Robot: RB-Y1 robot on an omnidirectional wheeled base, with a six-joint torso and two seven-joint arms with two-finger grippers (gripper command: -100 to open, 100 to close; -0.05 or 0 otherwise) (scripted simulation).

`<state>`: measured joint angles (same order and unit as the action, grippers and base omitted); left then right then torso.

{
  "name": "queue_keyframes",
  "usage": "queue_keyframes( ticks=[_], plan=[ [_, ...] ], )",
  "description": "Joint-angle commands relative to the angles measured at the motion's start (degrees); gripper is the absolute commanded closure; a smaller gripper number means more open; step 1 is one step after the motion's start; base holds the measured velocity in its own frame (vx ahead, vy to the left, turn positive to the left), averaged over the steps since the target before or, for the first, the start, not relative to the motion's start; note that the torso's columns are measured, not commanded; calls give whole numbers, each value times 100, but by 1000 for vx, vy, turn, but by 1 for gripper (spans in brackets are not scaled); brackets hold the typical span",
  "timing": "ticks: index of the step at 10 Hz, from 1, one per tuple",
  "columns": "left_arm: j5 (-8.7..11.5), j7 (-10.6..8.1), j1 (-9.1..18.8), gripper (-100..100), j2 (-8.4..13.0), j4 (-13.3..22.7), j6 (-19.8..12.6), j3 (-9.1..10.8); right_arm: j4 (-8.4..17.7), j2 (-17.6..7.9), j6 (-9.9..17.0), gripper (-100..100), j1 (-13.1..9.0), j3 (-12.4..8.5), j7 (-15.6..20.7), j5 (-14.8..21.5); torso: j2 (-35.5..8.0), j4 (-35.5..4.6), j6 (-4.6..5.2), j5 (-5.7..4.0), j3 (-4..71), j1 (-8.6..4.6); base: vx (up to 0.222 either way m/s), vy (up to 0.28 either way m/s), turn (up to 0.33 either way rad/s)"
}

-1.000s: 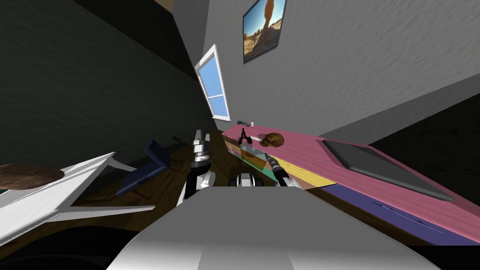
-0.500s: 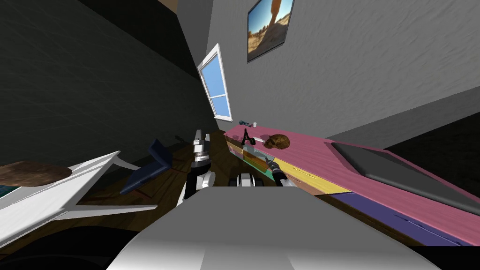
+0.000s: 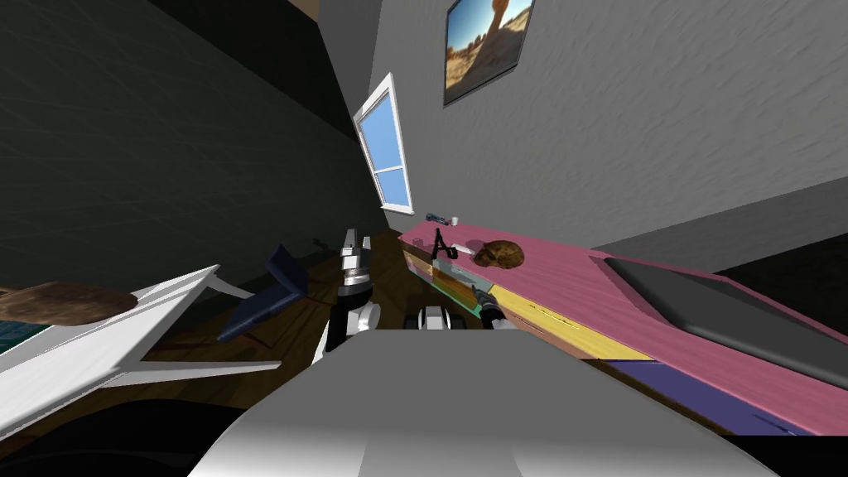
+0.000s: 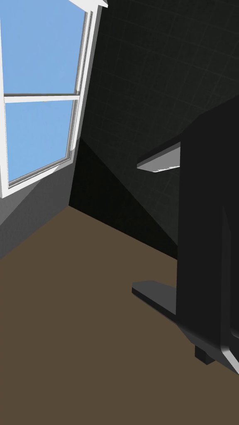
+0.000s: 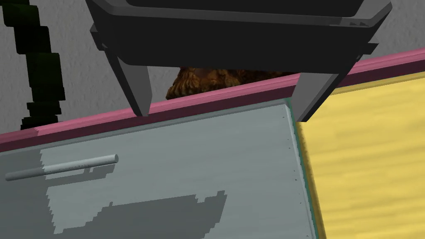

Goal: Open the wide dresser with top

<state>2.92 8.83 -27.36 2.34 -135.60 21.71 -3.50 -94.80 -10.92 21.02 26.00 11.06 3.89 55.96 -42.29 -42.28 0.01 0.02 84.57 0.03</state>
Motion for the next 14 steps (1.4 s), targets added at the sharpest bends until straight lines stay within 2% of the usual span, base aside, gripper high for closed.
queue_keyframes(
  ticks=[1, 2, 3, 5, 6, 7, 8, 9, 10, 11, 13, 14],
  plan=[
    [0, 0, 0, 0, 0, 0, 0, 0, 406, 21, 371, -100, -31, 66, -36, 442, 10, 2, -1, 0, 4, 6, 73, 72, 33],
    [0, 0, 0, 0, 0, 0, 0, 0, 406, 21, 371, -100, -31, 66, -36, 515, 1, 1, 1, 0, 1, 2, 23, 36, -11],
    [0, 0, 0, 0, 0, 0, 0, 0, 687, 18, 616, -100, -67, 142, -54, 723, -15, -4, 0, -3, -9, -12, 59, 48, 88],
    [0, 0, 0, 0, 0, 0, 0, 0, 722, 18, 708, -100, -67, 142, -54, 871, 2, 0, 0, -2, 1, -4, 45, 38, 15],
    [0, 0, 0, 0, 0, 0, 0, 0, 964, 15, 969, -100, -106, 216, -72, 1108, -5, -1, 0, -3, -3, -8, 54, 55, 94],
    [0, 0, 0, 0, 0, 0, 0, 0, 1044, 15, 1044, -100, -106, 216, -72, 1221, 4, 0, -2, -1, 0, 3, 60, 54, 39],
    [0, 0, 0, 0, 0, 0, 0, 0, 1203, 11, 1270, -100, -146, 290, -91, 1362, 4, 1, 1, 0, 2, 1, 95, 66, 62],
    [0, 0, 0, 0, 0, 0, 0, 0, 1372, 11, 1377, -100, -146, 290, -91, 1567, 15, 3, -2, -1, 7, 3, 89, 57, 37],
    [0, 0, 0, 0, 0, 0, 0, 0, 1668, 7, 1534, -100, -187, 362, -110, 1861, 5, 3, 1, -1, 4, -3, 78, 69, 74],
    [0, 0, 0, 0, 0, 0, 0, 0, 1702, 7, 1687, -100, -187, 362, -110, 1907, -1, -1, -1, -1, -1, 0, 67, 54, 37],
    [0, 0, 0, 0, 0, 0, 0, 0, 2034, 1, 2001, -100, -230, 433, -128, 2240, -1, -1, -2, -2, -2, -1, 76, 62, 55],
    [0, 0, 0, 0, 0, 0, 0, 0, 2034, 1, 2031, -100, -230, 433, -128, 2240, -2, 0, 1, -1, -1, -4, 33, 26, -10]
  ],
)
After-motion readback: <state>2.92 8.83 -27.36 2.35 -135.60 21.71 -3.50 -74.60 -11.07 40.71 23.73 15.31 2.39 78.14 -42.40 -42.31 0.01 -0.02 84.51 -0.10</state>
